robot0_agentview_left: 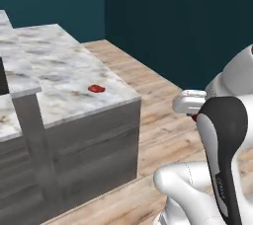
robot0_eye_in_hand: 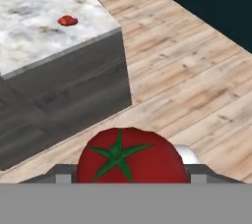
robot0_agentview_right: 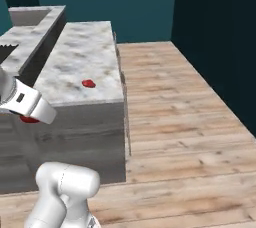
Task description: Open the fridge, remove the apple, tomato, and steak, and place them on any counter.
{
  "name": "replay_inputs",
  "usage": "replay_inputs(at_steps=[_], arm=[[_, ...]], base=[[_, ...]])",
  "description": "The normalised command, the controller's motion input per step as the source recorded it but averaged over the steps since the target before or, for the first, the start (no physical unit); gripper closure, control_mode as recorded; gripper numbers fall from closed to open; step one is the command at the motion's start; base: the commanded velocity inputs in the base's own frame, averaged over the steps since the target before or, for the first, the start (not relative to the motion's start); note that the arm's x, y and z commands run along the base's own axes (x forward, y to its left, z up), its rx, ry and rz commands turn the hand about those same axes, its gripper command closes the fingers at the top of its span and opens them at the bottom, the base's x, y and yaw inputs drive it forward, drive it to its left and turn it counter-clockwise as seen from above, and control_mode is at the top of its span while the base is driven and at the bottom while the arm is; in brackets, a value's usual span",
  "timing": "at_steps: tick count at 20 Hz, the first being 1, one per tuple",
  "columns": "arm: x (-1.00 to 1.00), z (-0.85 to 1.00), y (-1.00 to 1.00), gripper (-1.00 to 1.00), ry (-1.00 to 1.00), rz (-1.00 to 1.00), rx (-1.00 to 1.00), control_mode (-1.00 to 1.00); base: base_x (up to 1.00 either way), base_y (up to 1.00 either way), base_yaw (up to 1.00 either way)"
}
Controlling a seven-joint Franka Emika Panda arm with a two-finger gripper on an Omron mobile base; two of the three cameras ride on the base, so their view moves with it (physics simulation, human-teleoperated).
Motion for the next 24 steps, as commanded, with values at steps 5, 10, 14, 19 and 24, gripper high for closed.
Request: replay_inputs(at_steps=[5, 10, 14, 19, 24], arm=[[0.0, 0.0, 0.0, 1.0, 0.0, 0.0, 0.0, 1.0], [0.0, 0.0, 0.0, 1.0, 0.0, 0.0, 0.0, 1.0], [0.0, 0.0, 0.0, 1.0, 0.0, 0.0, 0.0, 1.0], [0.0, 0.0, 0.0, 1.0, 0.0, 0.0, 0.0, 1.0], [0.0, 0.0, 0.0, 1.0, 0.0, 0.0, 0.0, 1.0]], base=[[0.2, 0.29, 0.56], [0.22, -0.19, 0.0], [0.74, 0.02, 0.13], [1.0, 0.02, 0.36], [0.81, 0.0, 0.2]])
